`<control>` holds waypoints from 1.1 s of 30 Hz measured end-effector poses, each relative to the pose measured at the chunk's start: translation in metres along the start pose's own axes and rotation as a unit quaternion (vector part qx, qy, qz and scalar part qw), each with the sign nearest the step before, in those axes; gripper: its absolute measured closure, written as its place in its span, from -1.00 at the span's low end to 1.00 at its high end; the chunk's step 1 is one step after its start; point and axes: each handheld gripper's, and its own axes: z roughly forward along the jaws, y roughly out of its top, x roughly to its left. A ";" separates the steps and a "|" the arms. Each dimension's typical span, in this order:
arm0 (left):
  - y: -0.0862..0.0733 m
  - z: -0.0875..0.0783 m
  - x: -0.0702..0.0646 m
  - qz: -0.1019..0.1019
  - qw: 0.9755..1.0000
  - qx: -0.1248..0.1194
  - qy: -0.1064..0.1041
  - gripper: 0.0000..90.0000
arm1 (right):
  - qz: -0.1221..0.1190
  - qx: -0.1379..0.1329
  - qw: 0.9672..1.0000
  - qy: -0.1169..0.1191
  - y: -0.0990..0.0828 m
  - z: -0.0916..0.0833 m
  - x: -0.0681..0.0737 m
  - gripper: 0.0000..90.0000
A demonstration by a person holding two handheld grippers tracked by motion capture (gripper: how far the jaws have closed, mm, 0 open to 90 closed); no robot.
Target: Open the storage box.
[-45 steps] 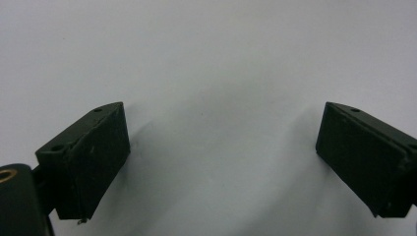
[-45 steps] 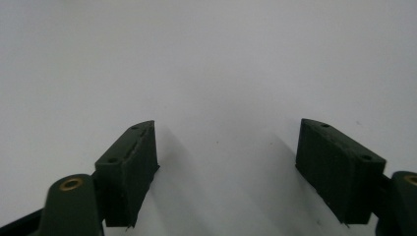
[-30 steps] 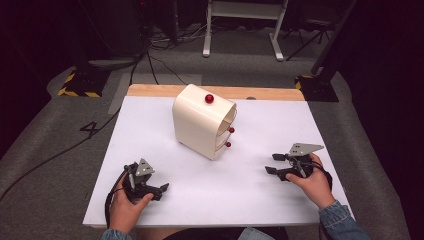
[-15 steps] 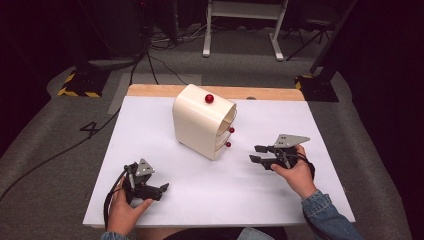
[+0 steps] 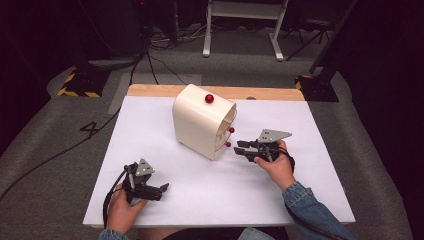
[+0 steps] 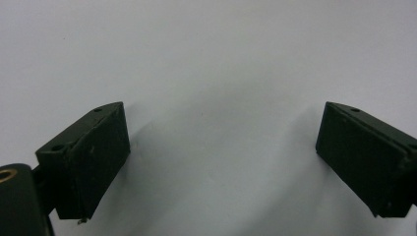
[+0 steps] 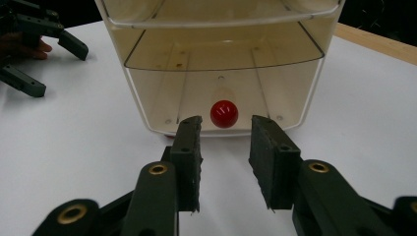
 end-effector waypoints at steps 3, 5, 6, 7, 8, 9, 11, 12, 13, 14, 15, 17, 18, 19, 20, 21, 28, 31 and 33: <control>0.000 0.000 0.000 0.000 1.000 0.000 0.000 -0.86 | -0.003 -0.005 1.000 0.004 -0.001 0.007 -0.001 0.49; 0.000 0.000 0.000 0.000 1.000 0.000 0.000 -0.86 | -0.004 -0.008 1.000 0.006 -0.002 0.011 -0.001 0.49; 0.000 0.000 0.000 0.000 1.000 0.000 0.000 -0.86 | -0.004 -0.010 1.000 0.007 -0.002 0.013 -0.002 0.51; 0.000 0.000 0.000 0.000 1.000 0.000 0.000 -0.86 | -0.003 -0.014 1.000 0.007 -0.003 0.014 -0.002 0.52; 0.000 0.000 0.000 0.000 1.000 0.000 0.000 -0.86 | -0.003 -0.018 1.000 0.008 -0.004 0.016 -0.003 0.54; 0.000 0.000 0.000 0.000 1.000 0.000 0.000 -0.86 | -0.003 -0.018 1.000 0.009 -0.005 0.016 -0.003 0.55; 0.000 0.000 0.000 0.000 1.000 0.000 0.000 -0.86 | -0.008 -0.023 1.000 0.008 -0.006 0.019 -0.003 0.58; 0.000 0.000 0.000 0.000 1.000 0.000 0.000 -0.86 | -0.010 -0.025 1.000 0.008 -0.007 0.019 -0.003 0.58; 0.000 0.000 0.000 0.000 1.000 0.000 0.000 -0.86 | -0.009 -0.026 1.000 0.009 -0.007 0.020 -0.004 0.58; 0.000 0.000 0.000 0.000 1.000 0.000 0.000 -0.86 | -0.008 -0.026 1.000 0.010 -0.007 0.021 -0.004 0.58; 0.000 0.000 0.000 0.000 1.000 0.000 0.000 -0.86 | -0.009 -0.026 1.000 0.010 -0.007 0.022 -0.004 0.59; 0.000 0.000 0.000 0.000 1.000 0.000 0.000 -0.86 | -0.010 -0.030 0.999 0.009 -0.007 0.024 -0.004 0.59; 0.000 0.000 0.000 0.000 1.000 0.000 0.000 -0.86 | -0.009 -0.033 0.999 0.009 -0.008 0.025 -0.004 0.60; 0.000 0.000 0.000 0.000 1.000 0.000 0.000 -0.86 | -0.008 -0.034 0.999 0.009 -0.008 0.026 -0.004 0.61; 0.000 0.000 0.000 -0.001 1.000 0.000 0.000 -0.86 | -0.008 -0.034 0.999 0.008 -0.008 0.027 -0.005 0.63; 0.000 0.000 0.000 0.000 1.000 0.000 0.000 -0.86 | -0.007 -0.034 0.999 0.009 -0.009 0.028 -0.005 0.63; 0.000 0.000 0.000 0.000 1.000 0.000 0.000 -0.86 | -0.001 -0.035 0.999 0.012 -0.010 0.029 -0.005 0.64; 0.000 0.000 0.000 -0.001 1.000 0.000 0.000 -0.86 | -0.003 -0.033 0.999 0.010 -0.009 0.028 -0.005 0.64; 0.000 0.000 0.000 -0.001 1.000 0.000 0.000 -0.86 | -0.003 -0.032 0.999 0.011 -0.010 0.026 -0.005 0.64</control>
